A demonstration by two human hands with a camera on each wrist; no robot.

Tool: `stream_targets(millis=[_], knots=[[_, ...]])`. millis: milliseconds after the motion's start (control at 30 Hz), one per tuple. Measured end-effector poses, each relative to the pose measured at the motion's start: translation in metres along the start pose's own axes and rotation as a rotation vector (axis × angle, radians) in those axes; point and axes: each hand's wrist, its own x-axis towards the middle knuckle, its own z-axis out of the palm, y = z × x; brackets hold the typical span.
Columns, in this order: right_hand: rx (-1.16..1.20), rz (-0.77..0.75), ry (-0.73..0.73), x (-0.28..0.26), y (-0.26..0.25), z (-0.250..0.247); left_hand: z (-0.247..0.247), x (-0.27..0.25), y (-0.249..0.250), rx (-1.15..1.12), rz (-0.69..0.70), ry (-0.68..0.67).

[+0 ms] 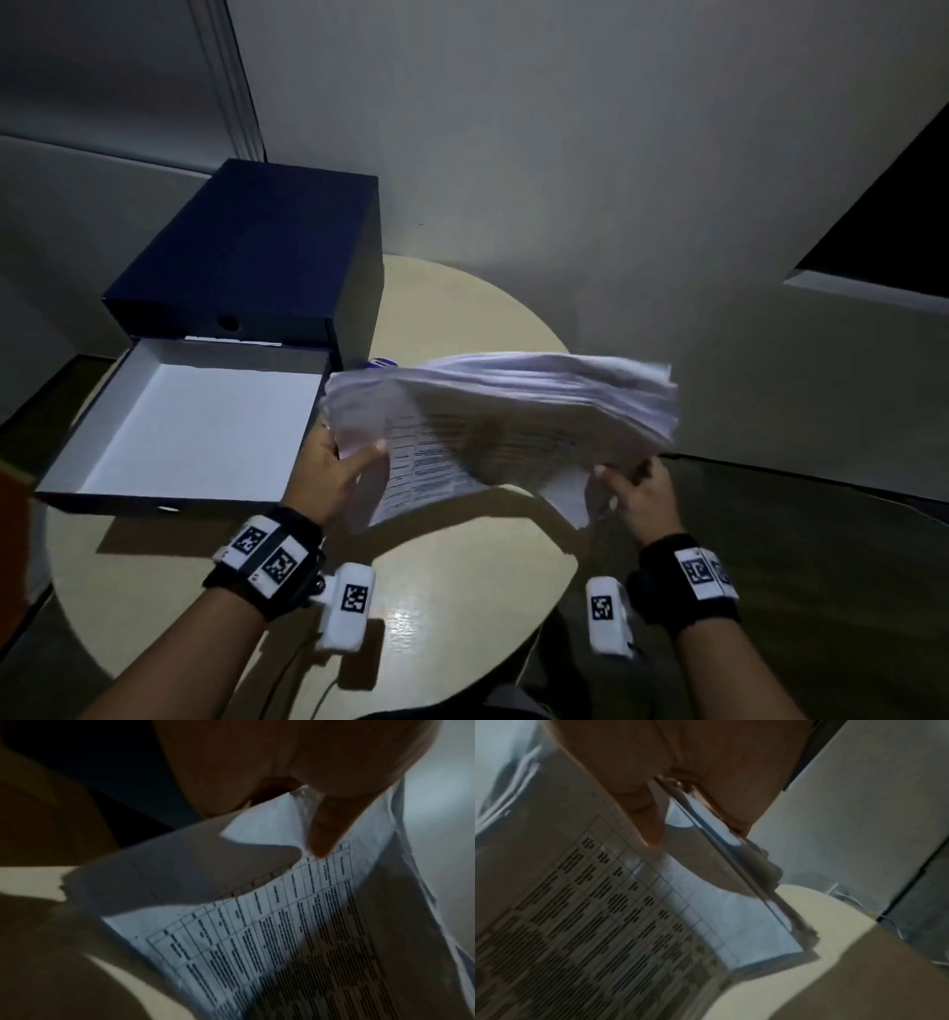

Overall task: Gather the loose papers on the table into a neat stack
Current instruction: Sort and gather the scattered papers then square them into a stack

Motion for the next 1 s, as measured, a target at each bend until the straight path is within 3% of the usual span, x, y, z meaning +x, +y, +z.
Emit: stream_targets(millis=[100,200,300,367,467,667,800,1000], knots=[[-0.088,0.001,-0.086,-0.011,0.026,0.013,0.005,-0.003,-0.022,0.073,-0.108,0.023],[-0.096,-0.014,-0.107,-0.019,0.031,0.028,0.012,-0.004,-0.031,0.124,-0.114,0.073],[-0.040,0.002,-0.060,-0.021,0.029,0.031,0.013,-0.004,-0.024,0.085,-0.001,0.139],[0.037,0.030,-0.029,-0.027,0.030,0.029,0.006,-0.003,-0.023,0.083,0.054,0.111],[0.048,0.023,-0.034,-0.031,0.044,0.027,-0.001,-0.001,-0.033,0.108,0.059,0.041],[0.064,-0.023,0.044,-0.026,0.045,0.030,-0.002,0.004,-0.040,0.091,0.065,0.070],[0.165,-0.020,0.022,-0.032,0.033,0.031,-0.004,0.006,-0.036,-0.002,0.093,0.061],[0.247,-0.151,0.253,-0.032,-0.010,0.044,0.004,0.017,-0.027,-0.002,0.170,0.140]])
